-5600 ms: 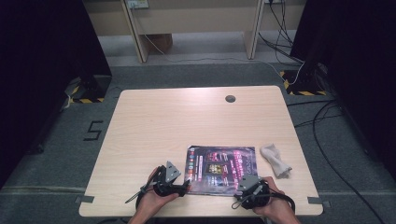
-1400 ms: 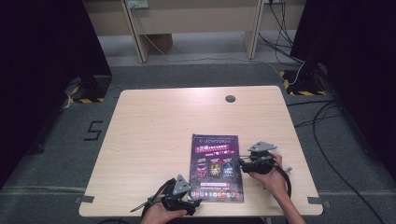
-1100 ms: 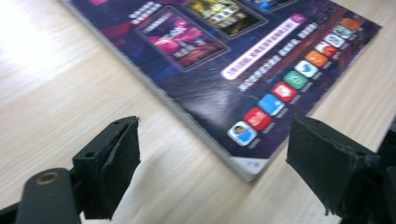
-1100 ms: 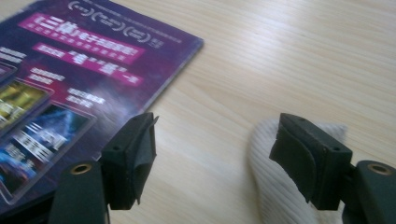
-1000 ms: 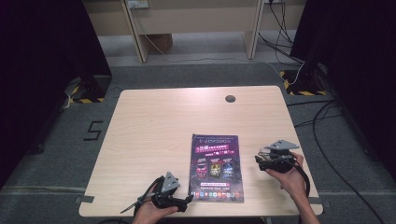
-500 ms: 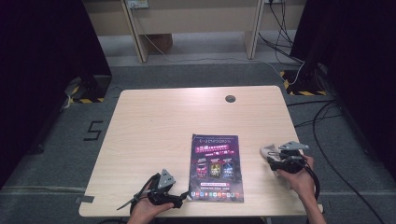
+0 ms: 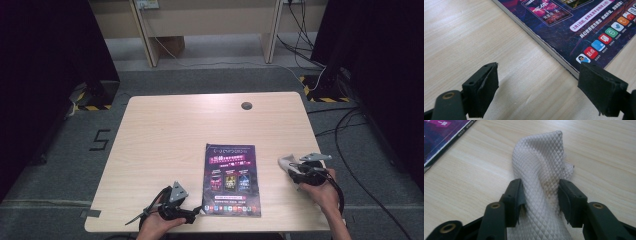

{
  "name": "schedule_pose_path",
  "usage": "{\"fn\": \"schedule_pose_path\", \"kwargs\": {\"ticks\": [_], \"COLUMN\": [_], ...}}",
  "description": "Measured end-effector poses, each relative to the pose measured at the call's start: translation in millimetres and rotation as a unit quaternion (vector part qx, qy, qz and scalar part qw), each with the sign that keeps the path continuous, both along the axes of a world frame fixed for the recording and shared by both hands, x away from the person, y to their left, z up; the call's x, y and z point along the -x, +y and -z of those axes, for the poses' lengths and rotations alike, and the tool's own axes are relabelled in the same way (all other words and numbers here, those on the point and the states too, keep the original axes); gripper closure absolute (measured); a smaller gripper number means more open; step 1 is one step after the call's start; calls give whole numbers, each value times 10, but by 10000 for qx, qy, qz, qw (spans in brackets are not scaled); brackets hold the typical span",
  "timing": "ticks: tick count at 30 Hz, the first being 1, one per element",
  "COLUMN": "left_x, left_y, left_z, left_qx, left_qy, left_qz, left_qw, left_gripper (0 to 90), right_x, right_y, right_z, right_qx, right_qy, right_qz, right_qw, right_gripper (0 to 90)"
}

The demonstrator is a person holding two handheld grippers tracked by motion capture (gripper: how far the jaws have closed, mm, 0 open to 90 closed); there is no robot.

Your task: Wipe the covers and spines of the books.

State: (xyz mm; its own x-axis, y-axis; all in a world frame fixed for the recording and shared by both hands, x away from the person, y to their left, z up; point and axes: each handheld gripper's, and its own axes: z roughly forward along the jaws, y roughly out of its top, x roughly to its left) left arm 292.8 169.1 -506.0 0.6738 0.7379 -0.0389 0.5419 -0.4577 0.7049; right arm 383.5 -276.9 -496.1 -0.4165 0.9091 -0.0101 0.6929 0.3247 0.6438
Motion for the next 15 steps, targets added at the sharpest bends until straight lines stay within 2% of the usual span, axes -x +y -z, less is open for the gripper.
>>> {"fn": "schedule_pose_path", "kwargs": {"ticks": [6, 11, 15], "left_x": [-1, -6, -5], "left_y": [-3, -9, -31], "left_z": [-5, -22, -23], "left_qx": [22, 146, 334], "left_qy": [-14, -82, -48], "left_qz": [-23, -109, -219], "left_qw": [10000, 9998, 9992], "left_gripper": [164, 167, 167], "right_x": [9, 21, 27], "right_y": [-5, -12, 19], "right_z": [-29, -110, -214], "right_qx": [1, -62, -165], "right_qy": [-36, -276, -513], "right_qz": [-146, -141, -176], "right_qw": [9999, 9995, 9984], "right_gripper": [739, 754, 754]}}
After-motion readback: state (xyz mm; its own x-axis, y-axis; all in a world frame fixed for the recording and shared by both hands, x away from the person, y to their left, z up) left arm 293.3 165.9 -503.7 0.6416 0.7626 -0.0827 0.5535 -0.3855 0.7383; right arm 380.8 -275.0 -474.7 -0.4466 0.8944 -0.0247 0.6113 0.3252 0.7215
